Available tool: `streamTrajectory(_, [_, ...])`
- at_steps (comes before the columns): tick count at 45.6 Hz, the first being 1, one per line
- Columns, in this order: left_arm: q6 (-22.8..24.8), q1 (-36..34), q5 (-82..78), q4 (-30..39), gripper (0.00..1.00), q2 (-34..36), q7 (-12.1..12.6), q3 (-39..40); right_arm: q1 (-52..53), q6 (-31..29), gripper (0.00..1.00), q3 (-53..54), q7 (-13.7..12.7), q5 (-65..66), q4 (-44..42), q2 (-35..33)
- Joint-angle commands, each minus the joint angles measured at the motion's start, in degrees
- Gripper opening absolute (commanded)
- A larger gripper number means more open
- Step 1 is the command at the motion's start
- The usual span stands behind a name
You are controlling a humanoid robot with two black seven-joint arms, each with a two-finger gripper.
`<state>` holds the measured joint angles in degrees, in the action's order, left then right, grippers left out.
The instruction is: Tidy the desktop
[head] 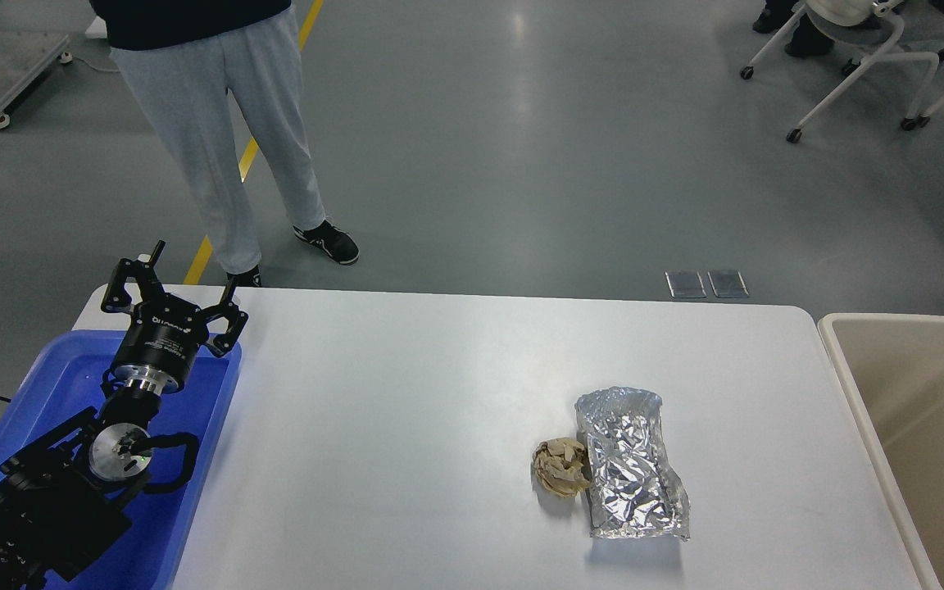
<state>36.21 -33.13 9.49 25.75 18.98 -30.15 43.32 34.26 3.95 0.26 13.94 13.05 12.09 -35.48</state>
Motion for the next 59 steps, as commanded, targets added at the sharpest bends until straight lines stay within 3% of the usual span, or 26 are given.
streamTrajectory(1, [0.0, 0.0, 0.0, -0.1, 1.00, 0.0, 0.0, 0.0, -2.4, 0.5, 0.00, 3.8, -0.4, -1.4, -10.0, 7.4])
streamTrajectory(22, [0.0, 0.0, 0.0, -0.1, 1.00, 0.0, 0.0, 0.0, -3.9, 6.2, 0.00, 6.2, -0.7, -4.3, -11.0, 10.5])
streamTrajectory(37, [0.0, 0.0, 0.0, 0.0, 1.00, 0.0, 0.0, 0.0, -4.4, 6.3, 0.00, 6.5, -0.7, -4.6, -11.0, 10.5])
streamTrajectory(38, [0.0, 0.0, 0.0, 0.0, 1.00, 0.0, 0.0, 0.0, -4.5, 6.2, 0.09, 6.6, -0.7, -4.9, -10.9, 10.5])
streamTrajectory(42, [0.0, 0.0, 0.0, 0.0, 1.00, 0.0, 0.0, 0.0, -4.9, 6.4, 0.70, 6.6, -0.6, -5.6, -11.0, 10.4])
streamTrajectory(44, [0.0, 0.0, 0.0, 0.0, 1.00, 0.0, 0.0, 0.0, -5.1, 6.6, 0.92, 6.7, -0.6, -5.7, -11.1, 10.4])
streamTrajectory(45, [0.0, 0.0, 0.0, 0.0, 1.00, 0.0, 0.0, 0.0, -5.1, 6.6, 0.97, 6.6, -0.6, -5.7, -11.1, 10.3])
streamTrajectory(59, [0.0, 0.0, 0.0, 0.0, 1.00, 0.0, 0.0, 0.0, -5.5, 6.2, 0.99, 6.7, -0.6, -5.7, -11.0, 10.1])
